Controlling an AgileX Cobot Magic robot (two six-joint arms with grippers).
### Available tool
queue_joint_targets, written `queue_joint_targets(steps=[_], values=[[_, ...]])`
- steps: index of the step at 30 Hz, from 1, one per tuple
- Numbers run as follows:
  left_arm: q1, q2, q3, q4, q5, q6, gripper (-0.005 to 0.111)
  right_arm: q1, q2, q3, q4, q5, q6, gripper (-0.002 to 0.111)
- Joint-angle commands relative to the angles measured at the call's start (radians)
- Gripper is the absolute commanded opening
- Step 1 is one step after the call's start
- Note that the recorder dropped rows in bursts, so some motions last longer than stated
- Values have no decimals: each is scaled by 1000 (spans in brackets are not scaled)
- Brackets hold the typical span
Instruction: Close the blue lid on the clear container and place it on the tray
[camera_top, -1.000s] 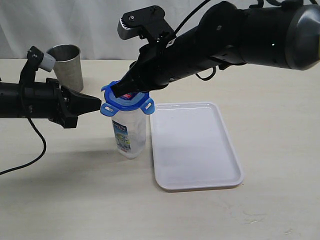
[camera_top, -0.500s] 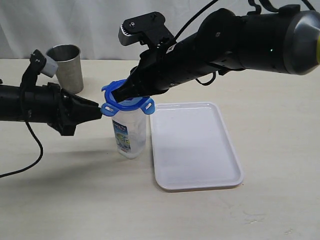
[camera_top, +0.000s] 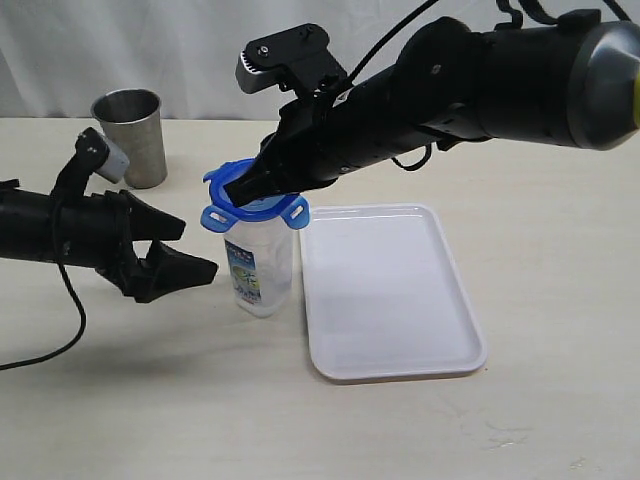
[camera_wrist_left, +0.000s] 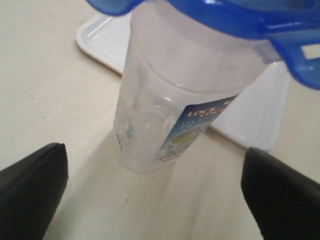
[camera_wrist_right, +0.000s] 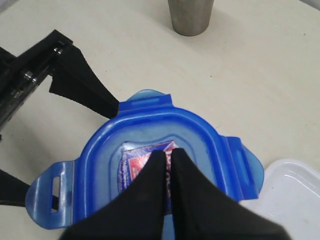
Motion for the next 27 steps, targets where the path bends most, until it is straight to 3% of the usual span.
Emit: queue_joint_targets(steps=[1,4,17,22,27], values=[[-48,51,-10,-57,22,31,93,-1,-8,9,-10,10,-7,5],[-73,62,-24,-31,9,31,93,-1,-8,9,-10,14,-7,5],[-73,62,-24,-65,-52,31,93,-1,-8,9,-16,18,-7,5],[-71,62,-24,-107,-135,31,93,-1,-8,9,-16,17,-7,5],[-71,62,-23,7,-93,31,93,-1,-8,9,-16,17,-7,5]])
